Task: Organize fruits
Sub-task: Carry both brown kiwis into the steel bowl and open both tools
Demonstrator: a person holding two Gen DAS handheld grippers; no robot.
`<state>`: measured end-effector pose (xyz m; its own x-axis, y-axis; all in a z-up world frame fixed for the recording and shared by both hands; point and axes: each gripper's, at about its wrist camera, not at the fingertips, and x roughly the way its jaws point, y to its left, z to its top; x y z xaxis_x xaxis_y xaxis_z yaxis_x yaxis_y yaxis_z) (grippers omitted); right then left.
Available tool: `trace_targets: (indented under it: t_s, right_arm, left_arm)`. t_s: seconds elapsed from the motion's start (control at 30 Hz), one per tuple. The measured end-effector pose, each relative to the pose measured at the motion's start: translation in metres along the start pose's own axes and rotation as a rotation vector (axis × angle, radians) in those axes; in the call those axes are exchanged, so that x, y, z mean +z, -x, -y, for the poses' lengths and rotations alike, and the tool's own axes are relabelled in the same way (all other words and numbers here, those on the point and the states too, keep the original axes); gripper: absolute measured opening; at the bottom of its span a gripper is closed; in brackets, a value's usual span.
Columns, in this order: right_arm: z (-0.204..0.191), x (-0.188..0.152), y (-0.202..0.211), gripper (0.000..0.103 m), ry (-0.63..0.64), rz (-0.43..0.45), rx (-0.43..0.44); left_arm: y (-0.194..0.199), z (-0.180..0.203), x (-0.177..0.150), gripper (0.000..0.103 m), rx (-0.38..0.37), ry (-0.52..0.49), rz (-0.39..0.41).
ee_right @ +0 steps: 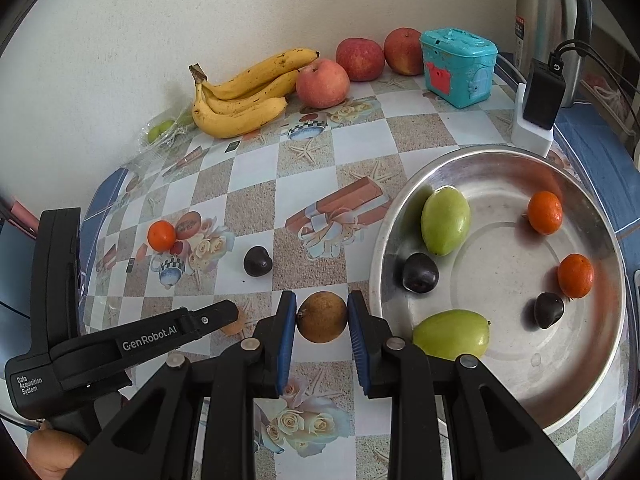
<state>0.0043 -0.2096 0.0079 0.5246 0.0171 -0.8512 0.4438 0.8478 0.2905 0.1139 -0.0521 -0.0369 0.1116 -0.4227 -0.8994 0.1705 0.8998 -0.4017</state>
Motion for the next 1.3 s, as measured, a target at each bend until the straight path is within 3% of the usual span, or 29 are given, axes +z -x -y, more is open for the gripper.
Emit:
trace_targets:
  t_s: [0.3, 0.57, 0.83, 1.03, 1.3]
  right_arm:
    - [0.013, 0.002, 0.003, 0.027, -0.032, -0.005, -0.007]
    - [0.056, 0.003, 0.015, 0.027, -0.127, 0.007, -0.057]
    - [0.105, -0.002, 0.034, 0.027, -0.248, 0.028, -0.110]
    - [0.114, -0.003, 0.044, 0.027, -0.257, 0.040, -0.111]
    - [0.129, -0.013, 0.056, 0.027, -0.288, 0.051, -0.127]
  left_arm:
    - [0.018, 0.004, 0.004, 0.023, 0.011, 0.008, 0.062]
    - [0.023, 0.032, -0.004, 0.023, 0.006, -0.047, 0.076]
    - [0.021, 0.094, -0.029, 0.023, -0.043, -0.199, 0.057]
    - [0.013, 0.138, -0.058, 0.023, -0.047, -0.322, 0.027]
    - [0.006, 0.166, -0.083, 0.023, -0.038, -0.405, -0.004]
